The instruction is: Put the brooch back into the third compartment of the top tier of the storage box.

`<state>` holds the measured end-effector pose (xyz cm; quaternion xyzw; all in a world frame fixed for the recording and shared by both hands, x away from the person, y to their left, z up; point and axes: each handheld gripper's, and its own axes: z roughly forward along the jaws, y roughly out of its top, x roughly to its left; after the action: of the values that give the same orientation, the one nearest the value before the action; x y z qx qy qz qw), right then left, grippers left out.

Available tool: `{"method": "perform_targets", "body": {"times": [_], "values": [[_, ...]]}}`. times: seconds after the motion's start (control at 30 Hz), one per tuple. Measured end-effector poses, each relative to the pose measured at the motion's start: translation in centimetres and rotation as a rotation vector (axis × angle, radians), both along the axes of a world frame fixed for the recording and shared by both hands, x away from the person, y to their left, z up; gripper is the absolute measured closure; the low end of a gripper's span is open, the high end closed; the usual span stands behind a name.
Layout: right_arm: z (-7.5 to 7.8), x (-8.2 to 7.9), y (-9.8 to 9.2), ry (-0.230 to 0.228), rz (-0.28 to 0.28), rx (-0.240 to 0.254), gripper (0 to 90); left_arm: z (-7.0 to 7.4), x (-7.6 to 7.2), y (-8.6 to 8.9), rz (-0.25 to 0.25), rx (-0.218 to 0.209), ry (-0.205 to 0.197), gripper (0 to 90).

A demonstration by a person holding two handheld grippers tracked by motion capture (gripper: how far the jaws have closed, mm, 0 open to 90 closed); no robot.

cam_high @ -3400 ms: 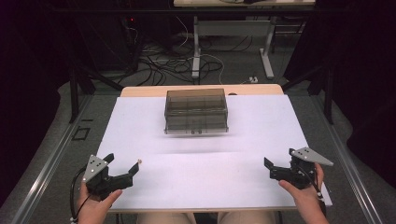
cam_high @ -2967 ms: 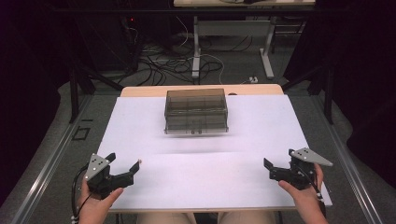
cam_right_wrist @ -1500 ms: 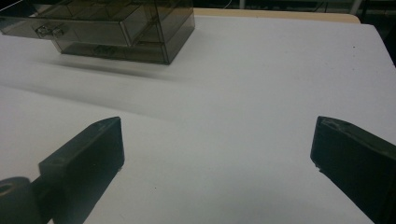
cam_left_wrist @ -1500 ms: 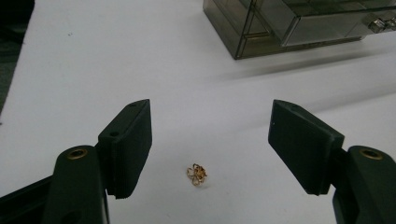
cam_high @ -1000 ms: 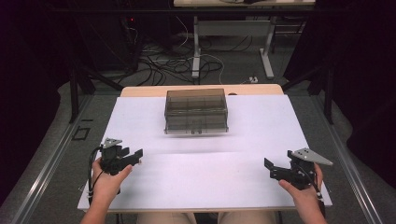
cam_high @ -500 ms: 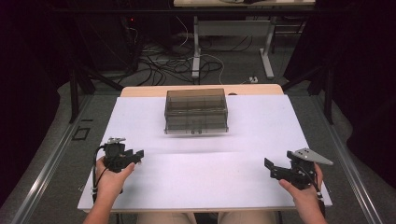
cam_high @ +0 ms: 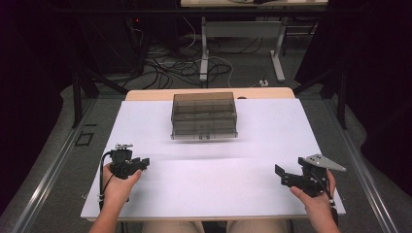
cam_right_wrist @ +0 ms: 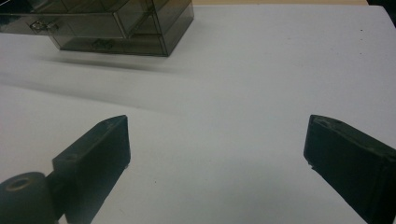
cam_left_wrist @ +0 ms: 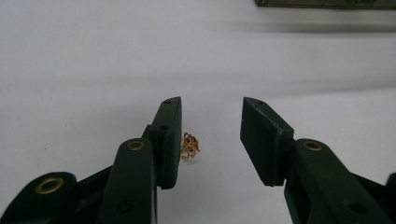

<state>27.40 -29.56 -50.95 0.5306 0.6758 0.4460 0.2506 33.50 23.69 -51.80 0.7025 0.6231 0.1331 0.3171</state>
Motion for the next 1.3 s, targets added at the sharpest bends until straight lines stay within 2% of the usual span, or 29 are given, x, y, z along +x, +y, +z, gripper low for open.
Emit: {"method": "perform_targets", "body": {"times": [0.03, 0.2, 0.27, 0.43, 0.47, 0.6, 0.77, 0.87, 0.9, 0.97, 1.03, 1.07, 1.3], "values": [[0.0, 0.0, 0.0, 0.0, 0.0, 0.0, 7.0, -0.2, 0.1, 0.0, -0.004, -0.002, 0.02, 60.3], [0.0, 0.0, 0.1, 0.008, -0.004, 0.003, 7.1, -0.5, 0.2, -0.1, 0.003, 0.01, 0.025, 62.2], [-0.1, 0.0, 0.1, 0.004, 0.002, -0.002, 7.2, -0.5, 0.2, 0.0, 0.001, 0.009, 0.042, 63.2], [-0.1, 0.0, 0.1, 0.017, 0.005, 0.001, 7.4, -0.9, 0.2, -0.1, 0.018, 0.014, 0.044, 67.1], [-0.1, 0.0, 0.1, 0.016, 0.006, -0.001, 7.4, -1.0, 0.3, 0.0, 0.016, 0.014, 0.057, 67.4], [-0.1, 0.0, 0.1, 0.019, 0.002, 0.003, 7.4, -1.2, 0.3, -0.1, 0.032, 0.018, 0.054, 68.5], [-0.1, 0.0, 0.1, 0.021, 0.001, 0.001, 7.5, -1.3, 0.4, 0.1, 0.029, 0.021, 0.074, 69.4], [-0.1, 0.0, 0.1, 0.018, 0.004, -0.005, 7.5, -1.5, 0.5, 0.1, 0.037, 0.021, 0.07, 70.5], [-0.1, 0.0, 0.1, 0.018, 0.005, -0.005, 7.5, -1.6, 0.5, 0.2, 0.042, 0.015, 0.081, 71.0], [-0.1, 0.1, 0.1, 0.013, 0.004, -0.004, 7.5, -1.6, 0.5, 0.1, 0.049, 0.011, 0.072, 72.2], [-0.1, 0.1, 0.1, 0.015, 0.004, -0.004, 7.5, -1.6, 0.5, 0.2, 0.051, 0.013, 0.072, 72.2], [-0.2, 0.1, 0.1, 0.01, -0.001, 0.005, 7.5, -1.6, 0.6, 0.3, 0.035, 0.014, 0.087, 72.4], [-0.2, 0.1, 0.1, 0.009, 0.001, 0.005, 7.6, -1.8, 0.6, -0.2, 0.042, 0.021, 0.089, 73.8]]}}
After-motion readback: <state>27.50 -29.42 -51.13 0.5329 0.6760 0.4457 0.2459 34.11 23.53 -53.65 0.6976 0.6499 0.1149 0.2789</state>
